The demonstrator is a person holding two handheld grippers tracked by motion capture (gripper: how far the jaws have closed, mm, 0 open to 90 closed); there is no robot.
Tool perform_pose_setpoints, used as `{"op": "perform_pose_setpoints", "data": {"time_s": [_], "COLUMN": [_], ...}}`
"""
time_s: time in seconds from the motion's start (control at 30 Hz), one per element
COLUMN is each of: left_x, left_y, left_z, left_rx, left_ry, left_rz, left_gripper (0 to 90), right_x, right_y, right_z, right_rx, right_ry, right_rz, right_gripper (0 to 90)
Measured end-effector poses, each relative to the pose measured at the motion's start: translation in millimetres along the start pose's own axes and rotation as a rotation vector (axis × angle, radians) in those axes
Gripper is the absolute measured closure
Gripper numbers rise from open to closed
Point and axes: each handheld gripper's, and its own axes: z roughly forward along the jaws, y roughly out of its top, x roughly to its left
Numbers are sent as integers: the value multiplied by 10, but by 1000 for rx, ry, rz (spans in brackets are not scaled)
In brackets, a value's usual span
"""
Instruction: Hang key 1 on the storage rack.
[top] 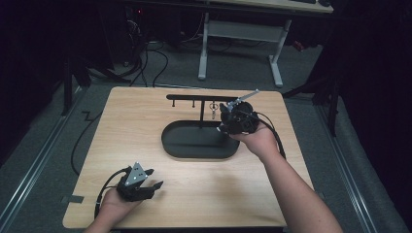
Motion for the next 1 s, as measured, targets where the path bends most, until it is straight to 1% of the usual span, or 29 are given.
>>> {"op": "perform_pose_setpoints", "data": {"time_s": [0.17, 0.2, 0.3, 0.37, 0.43, 0.47, 0.5, 0.6, 0.63, 0.67, 0.7, 0.73, 0.77, 0.83, 0.9, 0.93, 1.0], "left_x": [3, 5, -4, -19, -28, -29, -28, -22, -22, -24, -28, -30, -30, -30, -27, -26, -26], "left_y": [-5, -3, 8, 12, 13, 14, 14, 8, 4, 1, -5, -7, -6, -2, 1, 2, 4], "left_z": [-14, -13, 3, 19, 31, 38, 43, 61, 66, 68, 67, 63, 53, 37, 35, 38, 35], "left_rx": [-4, -4, -2, 7, 6, 6, 7, 13, 14, 14, 15, 14, 14, 3, 2, 1, -1], "left_ry": [4, 4, 5, 0, -4, -8, -10, -14, -17, -17, -16, -15, -15, -14, -10, -8, -2], "left_rz": [-7, -8, -6, 6, 13, 14, 12, 8, 6, 7, 10, 10, 10, 7, 6, 5, -3], "left_gripper": [426, 426, 426, 426, 426, 426, 426, 426, 426, 426, 425, 426, 426, 426, 426, 426, 426], "right_x": [34, 43, 77, 107, 138, 153, 175, 235, 259, 276, 290, 308, 315, 328, 330, 331, 324], "right_y": [-195, -240, -386, -494, -602, -655, -722, -872, -950, -1016, -1069, -1162, -1222, -1414, -1556, -1637, -1827], "right_z": [44, 50, 67, 77, 87, 92, 97, 119, 128, 143, 157, 180, 190, 221, 224, 215, 183], "right_rx": [-21, -23, -39, -51, -59, -64, -72, -90, -103, -112, -118, -125, -132, -164, -180, -190, -221], "right_ry": [9, 6, 0, -10, -23, -27, -42, -48, -55, -50, -44, -41, -40, -34, -45, -54, -91], "right_rz": [-4, -11, -7, -8, -9, -8, -14, -24, -31, -33, -29, -26, -18, 10, 19, 21, 21], "right_gripper": [554, 543, 507, 500, 488, 478, 466, 440, 432, 427, 421, 407, 405, 399, 385, 363, 330]}}
